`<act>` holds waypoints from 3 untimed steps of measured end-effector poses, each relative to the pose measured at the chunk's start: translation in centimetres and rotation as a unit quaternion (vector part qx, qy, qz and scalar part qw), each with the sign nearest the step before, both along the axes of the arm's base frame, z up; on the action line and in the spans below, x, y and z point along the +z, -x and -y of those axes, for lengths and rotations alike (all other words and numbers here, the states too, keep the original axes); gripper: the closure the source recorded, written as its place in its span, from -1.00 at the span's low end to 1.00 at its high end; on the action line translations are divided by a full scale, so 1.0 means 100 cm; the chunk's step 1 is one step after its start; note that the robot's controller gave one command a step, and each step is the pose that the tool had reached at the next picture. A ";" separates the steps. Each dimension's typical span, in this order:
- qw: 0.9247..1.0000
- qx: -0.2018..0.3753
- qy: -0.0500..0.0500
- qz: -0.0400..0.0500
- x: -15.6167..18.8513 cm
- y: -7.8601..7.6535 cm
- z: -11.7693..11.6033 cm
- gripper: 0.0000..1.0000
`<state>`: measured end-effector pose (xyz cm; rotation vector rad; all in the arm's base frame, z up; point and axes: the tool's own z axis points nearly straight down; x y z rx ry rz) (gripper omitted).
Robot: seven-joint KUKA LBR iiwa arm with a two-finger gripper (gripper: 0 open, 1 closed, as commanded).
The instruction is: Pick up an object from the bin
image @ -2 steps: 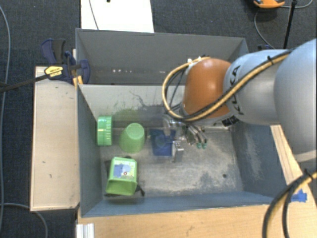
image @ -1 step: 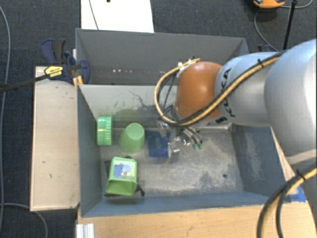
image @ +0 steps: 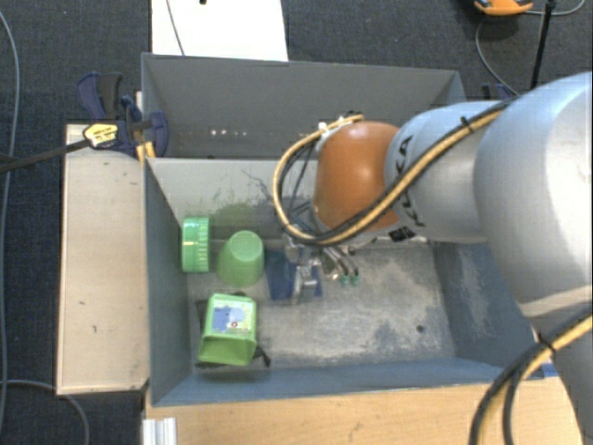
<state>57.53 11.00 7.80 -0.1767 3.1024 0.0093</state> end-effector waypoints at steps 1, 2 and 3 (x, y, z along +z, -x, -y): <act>1.000 0.000 0.000 0.000 0.000 0.000 0.000 1.00; 0.998 0.059 0.001 0.003 0.025 -0.013 0.006 1.00; 0.998 0.059 0.001 0.003 0.025 -0.013 0.006 1.00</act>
Offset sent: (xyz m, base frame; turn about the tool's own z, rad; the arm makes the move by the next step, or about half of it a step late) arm 0.0117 -0.0065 0.0240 -0.1202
